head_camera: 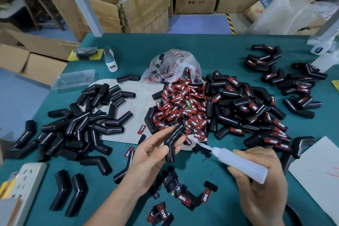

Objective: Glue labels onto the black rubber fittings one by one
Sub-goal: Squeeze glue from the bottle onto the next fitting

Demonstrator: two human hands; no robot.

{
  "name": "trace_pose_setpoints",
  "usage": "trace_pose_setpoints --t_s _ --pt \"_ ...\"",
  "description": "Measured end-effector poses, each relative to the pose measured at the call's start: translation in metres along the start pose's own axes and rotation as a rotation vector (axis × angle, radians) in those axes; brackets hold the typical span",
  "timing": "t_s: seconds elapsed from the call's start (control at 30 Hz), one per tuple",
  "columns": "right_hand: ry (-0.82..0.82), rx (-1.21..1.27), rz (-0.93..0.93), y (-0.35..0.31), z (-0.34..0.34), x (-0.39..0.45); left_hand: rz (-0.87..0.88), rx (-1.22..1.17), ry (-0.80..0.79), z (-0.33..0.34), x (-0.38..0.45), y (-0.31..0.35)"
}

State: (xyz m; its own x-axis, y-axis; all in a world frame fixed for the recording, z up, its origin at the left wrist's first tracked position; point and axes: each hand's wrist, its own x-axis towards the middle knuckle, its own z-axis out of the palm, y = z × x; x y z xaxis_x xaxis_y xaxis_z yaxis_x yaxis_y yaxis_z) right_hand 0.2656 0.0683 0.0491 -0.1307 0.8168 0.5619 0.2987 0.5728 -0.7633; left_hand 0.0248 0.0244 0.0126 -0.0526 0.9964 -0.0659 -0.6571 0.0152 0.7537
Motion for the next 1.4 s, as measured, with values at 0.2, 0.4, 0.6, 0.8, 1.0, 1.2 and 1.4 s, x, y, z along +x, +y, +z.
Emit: trace_pose_setpoints --t_s 0.2,0.4,0.6,0.8,1.0,1.2,1.4 --pt "0.013 -0.005 -0.002 0.0025 -0.0012 -0.0005 -0.003 -0.003 0.009 0.001 -0.0003 0.0012" --pt "-0.014 0.027 -0.007 0.0008 0.0007 -0.0017 0.007 -0.01 0.007 0.0015 0.0 -0.0002" --pt "0.003 0.017 -0.003 0.0009 -0.0007 -0.0005 -0.001 -0.014 0.019 0.0007 0.0003 -0.0003" --pt "-0.003 0.015 0.009 0.0013 0.0001 0.0 0.004 -0.005 0.019 0.0009 0.0003 0.0" --pt "-0.018 0.021 -0.014 0.0003 -0.0009 -0.001 0.006 0.032 0.035 0.0001 -0.0001 0.0005" --pt "-0.017 0.013 -0.009 -0.0012 -0.0005 0.0003 0.008 0.039 0.045 0.0006 -0.0001 0.0011" --pt "-0.001 0.007 -0.003 -0.0019 -0.0016 0.0011 0.006 0.036 0.046 0.0 0.0003 0.0008"
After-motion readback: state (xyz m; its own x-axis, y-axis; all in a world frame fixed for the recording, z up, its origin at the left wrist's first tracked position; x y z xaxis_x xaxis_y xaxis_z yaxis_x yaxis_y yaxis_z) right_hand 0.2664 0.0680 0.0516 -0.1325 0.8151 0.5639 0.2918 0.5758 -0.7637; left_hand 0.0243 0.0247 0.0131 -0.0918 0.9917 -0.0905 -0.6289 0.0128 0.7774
